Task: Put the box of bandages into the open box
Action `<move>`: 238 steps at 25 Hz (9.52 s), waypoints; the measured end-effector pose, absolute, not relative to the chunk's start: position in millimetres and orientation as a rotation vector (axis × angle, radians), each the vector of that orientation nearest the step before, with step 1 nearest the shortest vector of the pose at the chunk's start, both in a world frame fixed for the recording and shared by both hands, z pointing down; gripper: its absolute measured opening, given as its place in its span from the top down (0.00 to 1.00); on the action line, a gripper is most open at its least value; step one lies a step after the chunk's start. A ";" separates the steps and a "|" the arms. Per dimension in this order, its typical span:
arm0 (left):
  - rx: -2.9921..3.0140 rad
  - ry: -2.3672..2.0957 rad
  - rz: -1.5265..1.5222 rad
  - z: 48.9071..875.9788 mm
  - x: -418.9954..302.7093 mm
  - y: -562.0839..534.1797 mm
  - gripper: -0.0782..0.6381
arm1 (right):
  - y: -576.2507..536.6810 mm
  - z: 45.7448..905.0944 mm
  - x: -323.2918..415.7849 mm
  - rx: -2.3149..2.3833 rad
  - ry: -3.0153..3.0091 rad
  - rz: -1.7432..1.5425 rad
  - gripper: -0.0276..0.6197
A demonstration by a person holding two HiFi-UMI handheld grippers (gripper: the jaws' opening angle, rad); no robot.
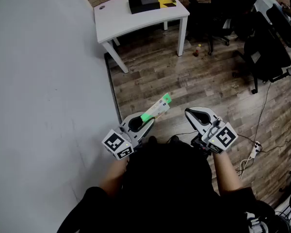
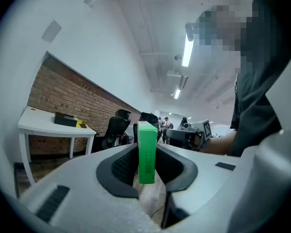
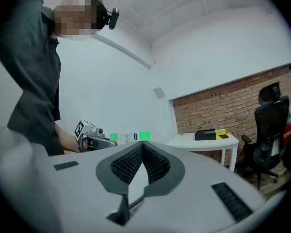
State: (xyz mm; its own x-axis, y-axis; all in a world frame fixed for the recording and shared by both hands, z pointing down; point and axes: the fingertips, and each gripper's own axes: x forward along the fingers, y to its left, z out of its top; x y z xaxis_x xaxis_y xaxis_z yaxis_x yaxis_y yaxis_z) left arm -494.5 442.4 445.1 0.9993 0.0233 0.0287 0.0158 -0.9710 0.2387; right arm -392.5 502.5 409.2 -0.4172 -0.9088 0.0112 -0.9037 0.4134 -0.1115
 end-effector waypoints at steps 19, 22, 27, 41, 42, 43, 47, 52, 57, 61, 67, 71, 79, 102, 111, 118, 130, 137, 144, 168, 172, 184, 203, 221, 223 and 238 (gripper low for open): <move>2.862 -0.064 0.072 455.1 -491.4 462.2 0.76 | 546.9 428.1 -363.4 -1.707 2.525 -0.182 0.95; 2.851 -0.071 0.093 460.5 -486.8 468.9 0.76 | 551.8 431.2 -354.6 -1.706 2.505 -0.192 0.95; 2.821 -0.065 0.127 469.1 -480.2 481.9 0.76 | 555.7 432.3 -343.7 -1.691 2.500 -0.192 0.95; 2.783 -0.126 0.165 478.4 -480.2 480.8 0.76 | 558.5 445.7 -335.5 -1.667 2.505 -0.248 0.95; 2.783 -0.123 0.166 478.2 -478.8 479.8 0.76 | 558.5 446.8 -334.4 -1.670 2.501 -0.255 0.95; 2.783 -0.121 0.166 477.8 -477.3 478.3 0.76 | 558.0 447.6 -332.9 -1.674 2.498 -0.262 0.95; 2.777 -0.113 0.157 477.4 -471.2 469.1 0.76 | 553.7 450.5 -327.6 -1.691 2.493 -0.280 0.95; 2.765 -0.084 0.142 484.9 -463.3 457.4 0.76 | 543.8 454.7 -320.6 -1.718 2.493 -0.294 0.95; 2.736 -0.077 0.138 493.1 -443.6 431.4 0.76 | 518.0 460.1 -306.2 -1.723 2.514 -0.335 0.95; 2.711 -0.078 0.128 501.9 -425.9 395.5 0.76 | 479.9 468.8 -290.5 -1.720 2.547 -0.381 0.95; 2.634 -0.113 0.131 526.2 -403.4 316.6 0.76 | 394.8 485.3 -265.4 -1.720 2.605 -0.453 0.95; 2.624 -0.090 0.117 527.3 -381.8 263.5 0.76 | 340.6 483.9 -247.4 -1.724 2.608 -0.486 0.95; 2.642 -0.060 0.083 513.5 -349.5 183.6 0.76 | 271.5 476.3 -220.1 -1.761 2.584 -0.491 0.95; 2.671 -0.203 0.121 497.5 -166.5 57.0 0.76 | 124.7 469.4 -18.5 -1.597 2.640 -0.478 0.95; 2.708 -0.286 0.115 463.5 -93.2 18.4 0.76 | 88.1 454.6 59.8 -1.518 2.641 -0.442 0.95; 2.718 -0.261 0.141 460.8 -61.6 -2.2 0.76 | 73.3 455.3 89.7 -1.522 2.617 -0.444 0.95; 2.685 -0.193 0.143 476.0 -27.4 -71.7 0.76 | 18.0 467.7 123.7 -1.596 2.610 -0.489 0.95; 2.676 -0.121 0.115 471.5 1.4 -141.1 0.76 | -55.5 463.3 140.1 -1.618 2.633 -0.481 0.95; 2.645 -0.046 0.144 471.6 19.3 -203.0 0.76 | -128.1 450.5 144.6 -1.642 2.652 -0.450 0.95; 2.016 -0.542 -0.215 523.3 105.1 -311.2 0.77 | -264.8 448.4 235.7 -1.407 2.845 -0.427 0.95; 1.886 -0.684 -0.313 533.7 118.2 -322.1 0.77 | -287.9 453.3 254.9 -1.342 2.901 -0.441 0.95; 1.487 -0.869 -0.477 587.6 163.0 -327.0 0.77 | -307.6 471.4 270.9 -1.090 3.014 -0.514 0.95; 1.330 -1.002 -0.370 618.1 181.7 -338.3 0.76 | -347.5 510.6 300.6 -1.326 3.037 -0.534 0.95; 1.213 -1.019 -0.333 633.3 182.5 -342.4 0.65 | -347.5 515.4 290.2 -1.206 3.091 -0.507 0.95; 1.202 -1.012 -0.331 633.4 183.6 -341.0 0.60 | -347.4 514.9 289.9 -1.197 3.097 -0.502 0.95; 1.236 -0.989 -0.232 622.1 187.2 -339.4 0.33 | -345.9 514.7 281.7 -1.177 3.081 -0.525 0.95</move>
State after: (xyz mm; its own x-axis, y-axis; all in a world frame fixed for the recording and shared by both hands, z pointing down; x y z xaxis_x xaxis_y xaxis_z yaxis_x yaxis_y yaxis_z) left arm 187.2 -339.4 622.1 0.5848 -0.6366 0.5027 -0.3470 0.3639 0.8644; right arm 281.7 -345.9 514.7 -0.7346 -0.6129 0.2910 -0.6747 0.7051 -0.2182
